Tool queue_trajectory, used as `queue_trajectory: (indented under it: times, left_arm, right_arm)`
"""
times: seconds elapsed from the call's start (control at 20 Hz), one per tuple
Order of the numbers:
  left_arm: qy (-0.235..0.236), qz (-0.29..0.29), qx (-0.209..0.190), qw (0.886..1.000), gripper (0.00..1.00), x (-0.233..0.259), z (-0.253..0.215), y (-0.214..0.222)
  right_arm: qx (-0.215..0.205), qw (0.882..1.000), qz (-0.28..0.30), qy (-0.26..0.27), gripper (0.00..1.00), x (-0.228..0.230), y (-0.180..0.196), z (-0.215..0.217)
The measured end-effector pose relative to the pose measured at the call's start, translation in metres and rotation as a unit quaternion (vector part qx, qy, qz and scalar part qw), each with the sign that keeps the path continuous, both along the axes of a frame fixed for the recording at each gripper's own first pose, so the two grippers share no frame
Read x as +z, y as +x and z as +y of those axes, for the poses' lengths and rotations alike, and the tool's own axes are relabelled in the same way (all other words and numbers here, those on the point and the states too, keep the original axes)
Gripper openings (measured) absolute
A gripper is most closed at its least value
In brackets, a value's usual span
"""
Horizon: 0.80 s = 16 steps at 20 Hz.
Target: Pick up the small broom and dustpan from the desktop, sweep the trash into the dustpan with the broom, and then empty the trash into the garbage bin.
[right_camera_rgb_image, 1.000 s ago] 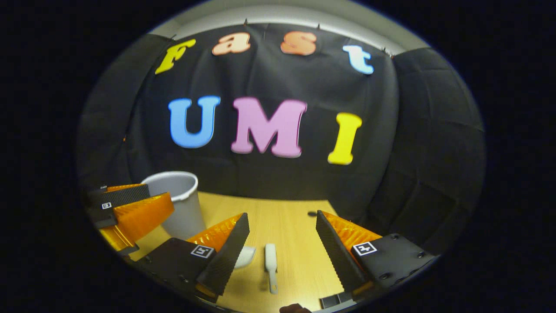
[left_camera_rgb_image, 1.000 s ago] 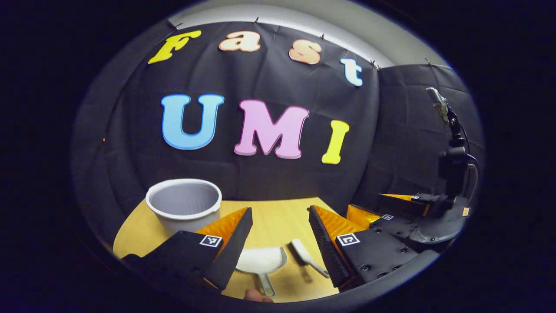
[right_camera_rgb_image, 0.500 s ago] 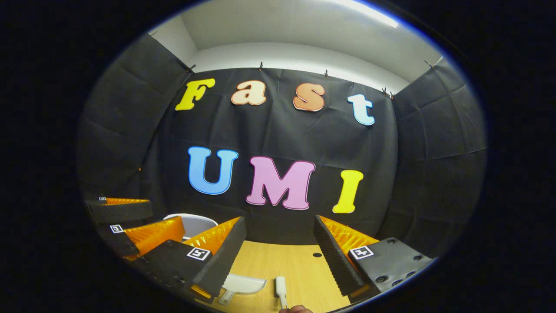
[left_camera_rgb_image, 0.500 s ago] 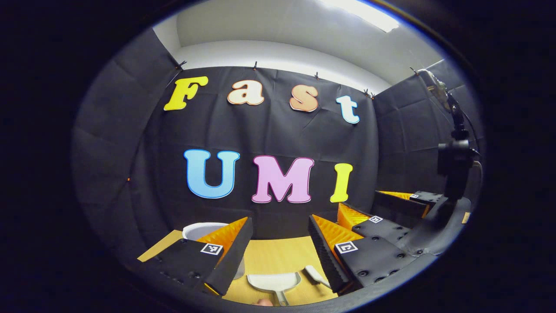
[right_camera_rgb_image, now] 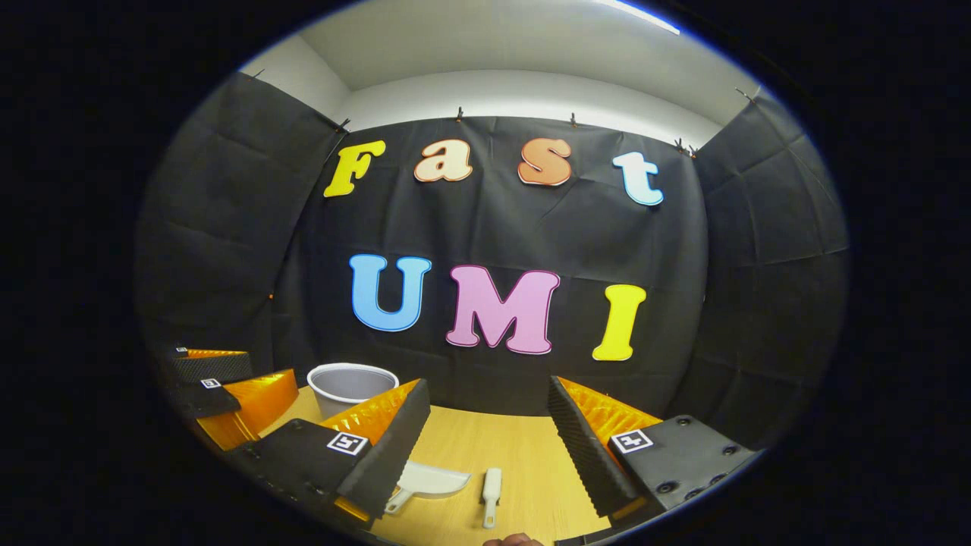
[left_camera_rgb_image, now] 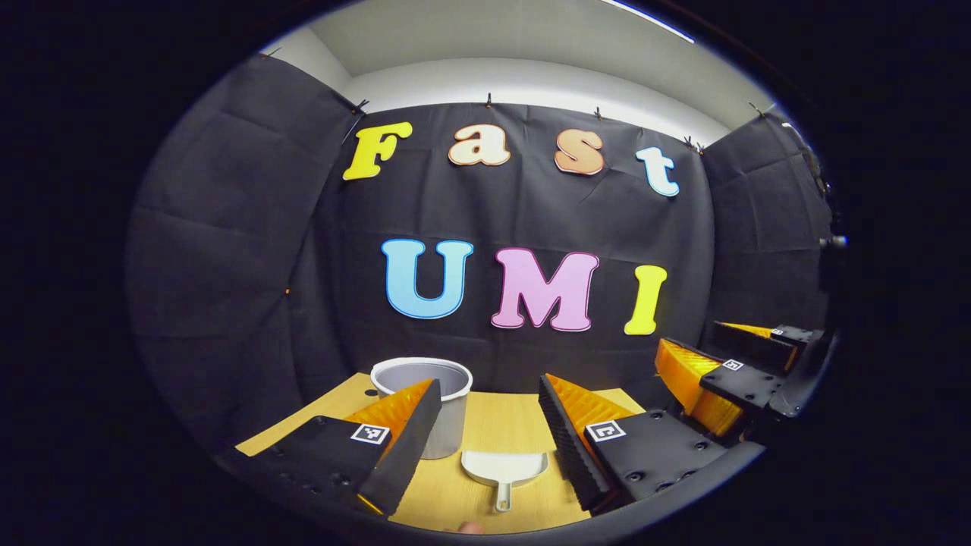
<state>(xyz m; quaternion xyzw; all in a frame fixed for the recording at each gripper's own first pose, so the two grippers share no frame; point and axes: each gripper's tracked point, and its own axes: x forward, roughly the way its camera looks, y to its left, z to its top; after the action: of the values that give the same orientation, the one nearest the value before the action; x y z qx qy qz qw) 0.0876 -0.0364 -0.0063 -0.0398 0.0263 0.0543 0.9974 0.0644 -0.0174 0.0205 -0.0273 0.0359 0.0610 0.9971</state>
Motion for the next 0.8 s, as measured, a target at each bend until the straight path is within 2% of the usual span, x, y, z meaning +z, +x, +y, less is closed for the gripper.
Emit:
queue_trajectory:
  times: [0.1,0.15,0.25,0.3,0.5,0.55,0.6,0.8]
  left_arm:
    - [0.008,-0.002,-0.008,1.0,0.76,0.0,0.0,0.0]
    - [0.015,-0.002,-0.014,1.0,0.76,0.0,-0.001,0.0]
    - [0.019,-0.003,-0.018,1.0,0.77,0.0,-0.003,0.003]
    - [0.017,-0.002,-0.02,1.0,0.78,-0.002,-0.003,0.004]
    - [0.012,0.001,-0.027,1.0,0.78,-0.007,-0.004,0.007]
    - [0.01,0.001,-0.029,1.0,0.77,-0.007,-0.004,0.006]
    - [0.006,0.001,-0.03,1.0,0.77,-0.008,-0.004,0.005]
    - [-0.007,0.01,-0.034,0.999,0.78,-0.016,-0.002,0.005]
  right_arm:
    - [-0.019,1.0,-0.011,-0.017,0.96,0.0,-0.003,-0.006]
    - [-0.019,1.0,-0.005,-0.017,1.0,-0.006,-0.006,-0.003]
    - [-0.024,1.0,0.001,-0.01,0.96,-0.01,-0.009,-0.001]
    - [-0.024,1.0,0.006,-0.008,0.99,-0.012,-0.009,0.001]
    - [-0.023,0.999,0.018,-0.015,1.0,-0.017,-0.011,0.0]
    - [-0.024,0.999,0.02,-0.011,0.96,-0.018,-0.011,0.0]
    - [-0.024,0.999,0.025,-0.009,1.0,-0.021,-0.012,0.001]
    - [-0.023,0.999,0.039,-0.012,0.96,-0.03,-0.015,0.002]
